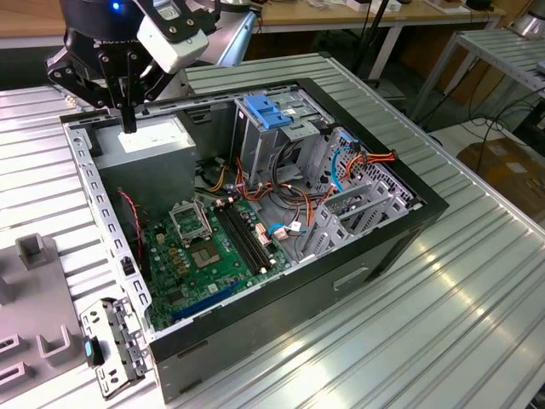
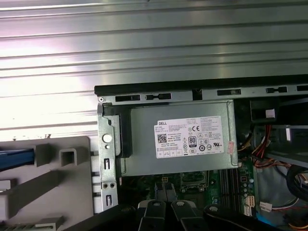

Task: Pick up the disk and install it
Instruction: 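Reach for the disk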

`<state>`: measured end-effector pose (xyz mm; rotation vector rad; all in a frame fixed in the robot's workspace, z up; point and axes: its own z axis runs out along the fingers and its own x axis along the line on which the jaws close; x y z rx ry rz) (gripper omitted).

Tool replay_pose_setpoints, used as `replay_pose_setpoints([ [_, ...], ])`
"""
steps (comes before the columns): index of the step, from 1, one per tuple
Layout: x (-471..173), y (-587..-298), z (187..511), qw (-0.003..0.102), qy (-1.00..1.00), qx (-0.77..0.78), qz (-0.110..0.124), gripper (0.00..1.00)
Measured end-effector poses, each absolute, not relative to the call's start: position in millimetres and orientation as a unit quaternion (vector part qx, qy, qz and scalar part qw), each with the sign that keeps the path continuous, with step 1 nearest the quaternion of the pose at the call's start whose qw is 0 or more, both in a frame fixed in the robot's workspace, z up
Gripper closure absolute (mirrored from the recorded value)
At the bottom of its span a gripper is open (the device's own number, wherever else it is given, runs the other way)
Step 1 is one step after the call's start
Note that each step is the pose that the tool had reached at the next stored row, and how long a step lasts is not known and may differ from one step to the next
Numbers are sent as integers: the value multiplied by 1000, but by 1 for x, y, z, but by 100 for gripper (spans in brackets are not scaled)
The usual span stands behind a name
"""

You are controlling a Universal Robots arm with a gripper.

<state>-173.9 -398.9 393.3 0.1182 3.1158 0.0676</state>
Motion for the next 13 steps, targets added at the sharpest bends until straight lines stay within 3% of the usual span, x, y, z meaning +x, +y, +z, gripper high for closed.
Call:
replay_pose_setpoints([
  [13,-187,-399,393,11,999,38,22,89],
])
